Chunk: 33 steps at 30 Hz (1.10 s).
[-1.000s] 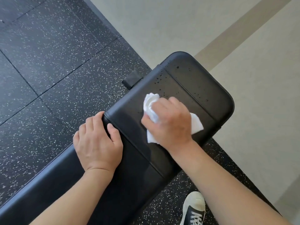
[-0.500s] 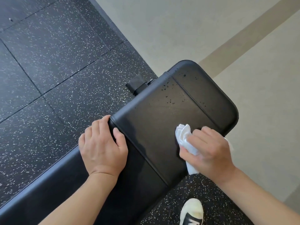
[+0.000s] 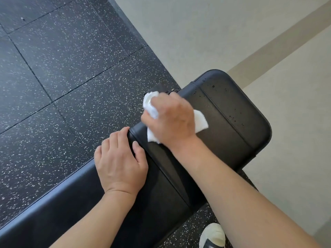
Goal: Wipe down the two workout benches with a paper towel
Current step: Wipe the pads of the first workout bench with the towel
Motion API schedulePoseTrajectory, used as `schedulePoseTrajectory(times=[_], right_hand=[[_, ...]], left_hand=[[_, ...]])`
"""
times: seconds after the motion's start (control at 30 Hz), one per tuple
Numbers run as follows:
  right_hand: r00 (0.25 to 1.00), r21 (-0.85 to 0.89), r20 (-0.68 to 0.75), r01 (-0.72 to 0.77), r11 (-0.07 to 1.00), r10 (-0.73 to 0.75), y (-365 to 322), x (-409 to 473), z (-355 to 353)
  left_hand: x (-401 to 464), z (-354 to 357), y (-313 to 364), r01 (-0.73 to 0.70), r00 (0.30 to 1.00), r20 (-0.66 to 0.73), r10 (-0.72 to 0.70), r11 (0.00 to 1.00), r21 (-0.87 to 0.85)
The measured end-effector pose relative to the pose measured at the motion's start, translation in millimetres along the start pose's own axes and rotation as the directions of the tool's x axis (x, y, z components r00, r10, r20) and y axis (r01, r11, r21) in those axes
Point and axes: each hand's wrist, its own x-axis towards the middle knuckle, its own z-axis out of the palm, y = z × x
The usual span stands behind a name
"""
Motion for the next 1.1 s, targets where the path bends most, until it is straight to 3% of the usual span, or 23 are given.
schedulePoseTrajectory(times=[0.17, 0.27, 0.43, 0.53, 0.6, 0.7, 0.77, 0.93, 1.1], right_hand=[[0.973, 0.075, 0.067, 0.214, 0.974, -0.219, 12, -64, -24], [0.959, 0.006, 0.053, 0.277, 0.961, -0.277, 56, -85, -54], [0.997, -0.205, -0.018, 0.073, 0.976, -0.079, 107, -51, -67], [0.986, -0.187, -0.082, -0.158, 0.969, 0.145, 91, -10, -47], [0.974, -0.171, -0.070, -0.223, 0.960, 0.214, 71, 19, -29], [0.985, -0.211, 0.081, -0.133, 0.968, 0.153, 35, 44, -1], [0.988, -0.146, 0.137, -0.051, 0.988, 0.072, 11, 39, 9], [0.995, 0.022, 0.058, 0.077, 0.997, -0.078, 1, -25, -8], [0.974, -0.010, 0.036, 0.226, 0.974, -0.225, 44, -89, -47]], left_hand=[[0, 3, -2, -0.011, 1.000, -0.021, 0.011, 1.000, -0.001], [0, 4, -3, -0.009, 0.999, -0.036, 0.009, 1.000, -0.009], [0, 3, -3, -0.008, 1.000, -0.024, 0.008, 1.000, -0.005], [0, 3, -3, -0.005, 1.000, -0.012, 0.005, 1.000, -0.004], [1, 3, -3, -0.007, 1.000, -0.014, 0.007, 1.000, -0.002], [0, 3, -3, -0.010, 1.000, -0.021, 0.009, 1.000, -0.001], [1, 2, -2, -0.008, 1.000, -0.017, 0.008, 1.000, -0.001], [1, 1, -1, -0.007, 1.000, -0.008, 0.007, 1.000, 0.000], [0, 2, -2, -0.008, 1.000, -0.013, 0.008, 1.000, 0.005]])
